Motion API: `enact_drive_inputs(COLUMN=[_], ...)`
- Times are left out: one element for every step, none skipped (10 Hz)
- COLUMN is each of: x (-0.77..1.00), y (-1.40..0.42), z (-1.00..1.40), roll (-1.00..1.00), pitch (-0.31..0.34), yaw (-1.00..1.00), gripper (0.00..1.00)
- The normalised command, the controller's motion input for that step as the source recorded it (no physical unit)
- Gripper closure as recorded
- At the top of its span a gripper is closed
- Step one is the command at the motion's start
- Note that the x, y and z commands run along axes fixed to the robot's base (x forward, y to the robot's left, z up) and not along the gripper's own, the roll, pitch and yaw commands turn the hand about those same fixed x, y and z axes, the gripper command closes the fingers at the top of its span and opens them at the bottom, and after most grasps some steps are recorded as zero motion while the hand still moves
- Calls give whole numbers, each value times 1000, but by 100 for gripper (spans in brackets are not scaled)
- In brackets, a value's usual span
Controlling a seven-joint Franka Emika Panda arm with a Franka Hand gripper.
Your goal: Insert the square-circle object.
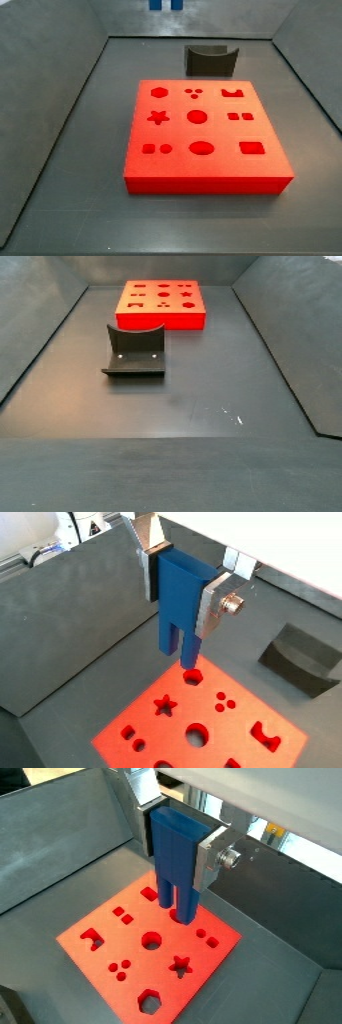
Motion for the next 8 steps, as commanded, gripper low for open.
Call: enact_drive_inputs(x=[203, 214, 191, 189, 263, 231, 260, 120], y=[-543, -506, -494, -511, -503, -477, -431, -297], z=[-811, -783, -711, -683, -671, -609, -514, -443], roll=[47, 36, 51, 81, 127, 164, 216, 337], pitch=[-220, -231, -219, -187, -141, -111, 0, 31], yaw=[0, 0, 0, 0, 14, 9, 0, 0], gripper=[100, 100, 100, 100, 100, 100, 100, 100])
